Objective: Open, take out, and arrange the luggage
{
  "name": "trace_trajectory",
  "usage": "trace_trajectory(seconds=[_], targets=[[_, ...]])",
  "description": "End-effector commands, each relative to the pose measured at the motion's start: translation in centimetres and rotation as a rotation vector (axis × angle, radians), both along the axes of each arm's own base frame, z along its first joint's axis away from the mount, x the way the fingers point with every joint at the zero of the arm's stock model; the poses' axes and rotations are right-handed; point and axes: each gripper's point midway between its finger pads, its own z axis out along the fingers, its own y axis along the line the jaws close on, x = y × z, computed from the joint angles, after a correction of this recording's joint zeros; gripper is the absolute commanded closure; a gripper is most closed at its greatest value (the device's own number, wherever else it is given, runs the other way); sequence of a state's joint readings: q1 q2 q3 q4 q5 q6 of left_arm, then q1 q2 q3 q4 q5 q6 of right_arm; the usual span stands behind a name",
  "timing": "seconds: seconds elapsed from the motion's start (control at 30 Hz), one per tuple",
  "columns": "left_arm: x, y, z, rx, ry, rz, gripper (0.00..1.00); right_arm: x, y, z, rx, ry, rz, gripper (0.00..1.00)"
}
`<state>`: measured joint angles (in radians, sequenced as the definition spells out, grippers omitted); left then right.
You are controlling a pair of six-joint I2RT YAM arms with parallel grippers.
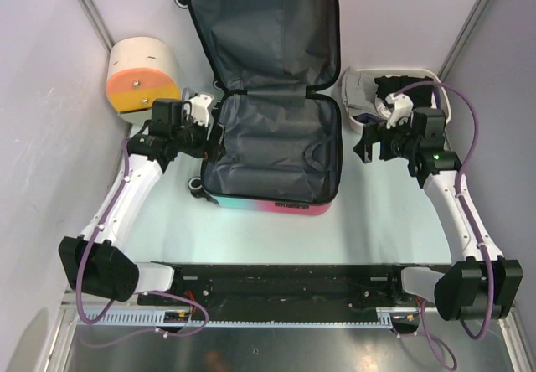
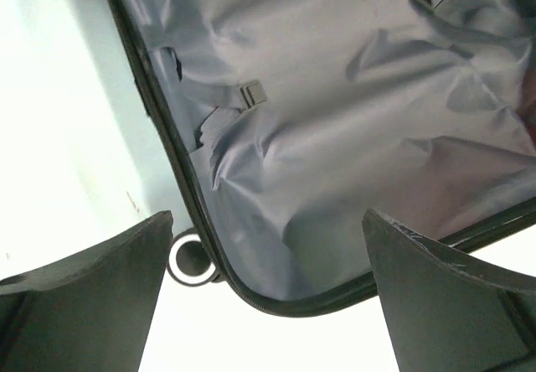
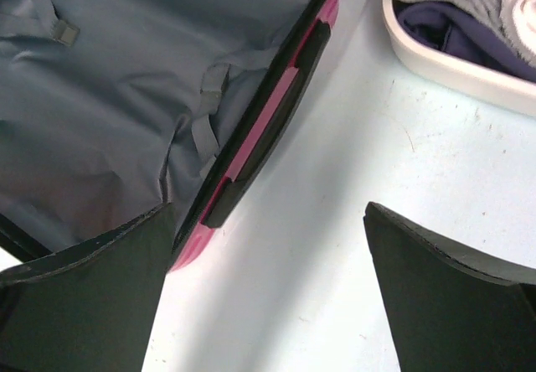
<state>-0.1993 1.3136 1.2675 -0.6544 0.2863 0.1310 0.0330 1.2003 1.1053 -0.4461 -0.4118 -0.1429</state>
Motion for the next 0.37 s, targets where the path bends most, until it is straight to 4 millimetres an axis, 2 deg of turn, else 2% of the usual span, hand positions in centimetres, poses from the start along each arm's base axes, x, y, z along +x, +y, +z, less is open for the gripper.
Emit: trace_trajectory(seconds=[0.0, 0.13, 0.33], targets=[[-0.3, 1.3, 0.5, 0.013, -0.029, 0.082, 0.00, -0.3, -0.9, -0.9, -0.025, -0.035, -0.029, 0.00], [-0.5, 1.9, 0.4, 0.031, -0.041, 0.107, 0.00, -0.8, -0.8, -0.5, -0.001, -0.053, -0.043, 0.00], [-1.1, 2.5, 2.8, 0.025, -0.114, 0.130, 0.00, -1.6, -0.5, 1.3, -0.005, -0.113, -0.039, 0.00]])
